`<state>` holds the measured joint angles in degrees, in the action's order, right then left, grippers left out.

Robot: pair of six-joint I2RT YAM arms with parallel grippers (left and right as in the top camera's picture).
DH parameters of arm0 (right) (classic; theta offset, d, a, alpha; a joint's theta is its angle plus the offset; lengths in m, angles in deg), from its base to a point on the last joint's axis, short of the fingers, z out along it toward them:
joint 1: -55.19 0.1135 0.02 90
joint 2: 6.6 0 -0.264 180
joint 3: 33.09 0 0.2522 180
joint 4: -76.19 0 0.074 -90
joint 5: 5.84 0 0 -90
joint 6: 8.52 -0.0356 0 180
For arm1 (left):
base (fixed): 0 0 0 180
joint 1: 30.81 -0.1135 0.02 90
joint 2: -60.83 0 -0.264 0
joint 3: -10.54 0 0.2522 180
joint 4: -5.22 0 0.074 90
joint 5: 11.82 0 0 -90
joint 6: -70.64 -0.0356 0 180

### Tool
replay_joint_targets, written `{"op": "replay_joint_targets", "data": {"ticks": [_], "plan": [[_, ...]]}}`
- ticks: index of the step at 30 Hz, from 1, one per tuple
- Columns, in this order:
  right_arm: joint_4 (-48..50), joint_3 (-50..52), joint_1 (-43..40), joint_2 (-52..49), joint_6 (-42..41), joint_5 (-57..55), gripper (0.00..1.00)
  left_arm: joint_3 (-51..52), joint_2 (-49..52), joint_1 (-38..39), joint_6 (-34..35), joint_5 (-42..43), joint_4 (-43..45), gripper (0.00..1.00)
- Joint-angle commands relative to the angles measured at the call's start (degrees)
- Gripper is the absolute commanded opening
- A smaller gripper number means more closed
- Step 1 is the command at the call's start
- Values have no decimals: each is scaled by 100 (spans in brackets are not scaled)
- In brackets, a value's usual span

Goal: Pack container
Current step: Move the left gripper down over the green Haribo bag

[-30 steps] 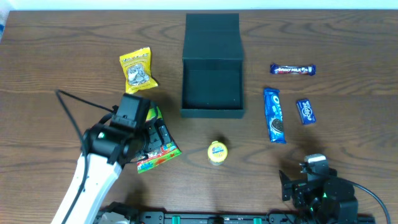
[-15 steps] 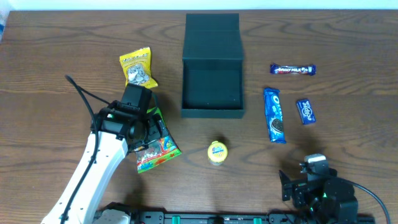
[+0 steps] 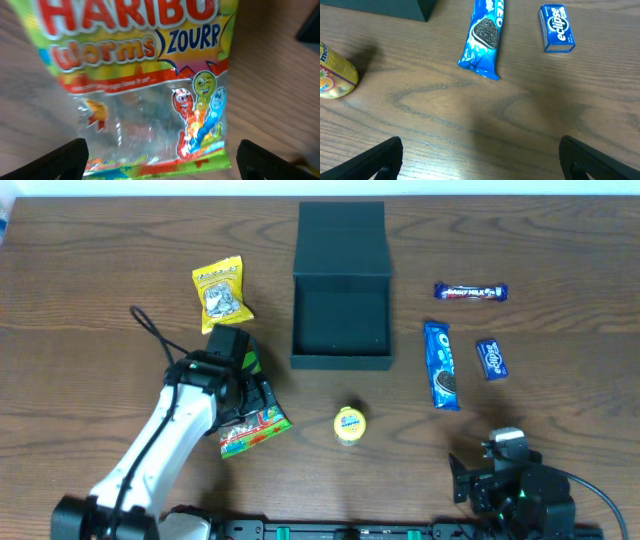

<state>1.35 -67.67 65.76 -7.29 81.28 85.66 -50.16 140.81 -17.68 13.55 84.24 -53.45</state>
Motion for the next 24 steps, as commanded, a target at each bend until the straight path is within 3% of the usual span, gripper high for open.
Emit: {"op": "replay_joint_targets", "data": {"ticks": [1,24], "plan": [[-44,31,-42,33,48,0,99,11,328,-35,-76,136,50,96],[-44,31,-44,33,48,0,99,66,970,-42,-144,-66,450,96]]}}
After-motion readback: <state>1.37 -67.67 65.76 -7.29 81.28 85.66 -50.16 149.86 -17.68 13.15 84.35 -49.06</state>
